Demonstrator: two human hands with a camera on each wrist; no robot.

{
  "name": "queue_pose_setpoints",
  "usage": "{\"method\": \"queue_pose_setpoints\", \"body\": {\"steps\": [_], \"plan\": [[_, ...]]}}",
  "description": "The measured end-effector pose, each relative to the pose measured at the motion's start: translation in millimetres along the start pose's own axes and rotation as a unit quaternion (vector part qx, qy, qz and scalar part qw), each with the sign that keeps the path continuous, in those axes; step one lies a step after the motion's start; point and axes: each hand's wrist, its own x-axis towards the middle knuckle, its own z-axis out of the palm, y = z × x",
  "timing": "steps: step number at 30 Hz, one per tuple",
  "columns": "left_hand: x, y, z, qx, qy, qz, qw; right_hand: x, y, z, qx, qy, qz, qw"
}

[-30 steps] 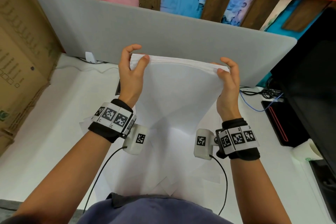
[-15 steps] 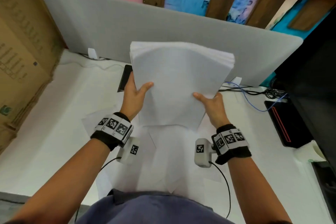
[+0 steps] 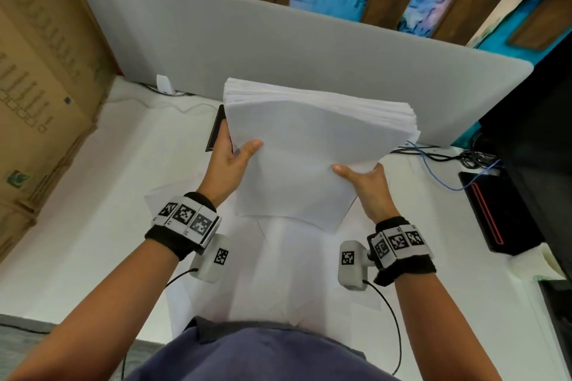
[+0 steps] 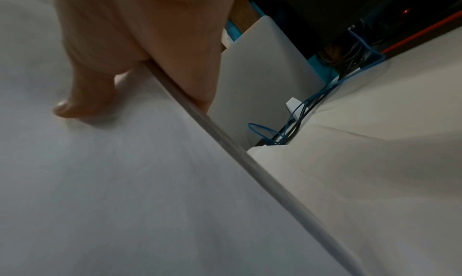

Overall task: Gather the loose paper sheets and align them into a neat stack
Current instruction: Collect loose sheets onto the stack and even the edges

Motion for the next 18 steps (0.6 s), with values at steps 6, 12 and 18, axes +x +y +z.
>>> {"method": "queue_pose_setpoints", "body": {"steps": [6,12,18], "plan": [[-15,-22,-7,0.034,-0.040,-0.094,0.994,-14,21,2,-0.024,-0.005,0.051,0.998],[-11,-7,-18,-0.067,-0.102,-0.170,0.978,-2,6,9,0.020,-0.004,0.032,0.999],[-11,-14,-22,0.005,0.020,-0.129,0.991,3,10,22,-0.020,-0.043,-0.011,0.999]]}}
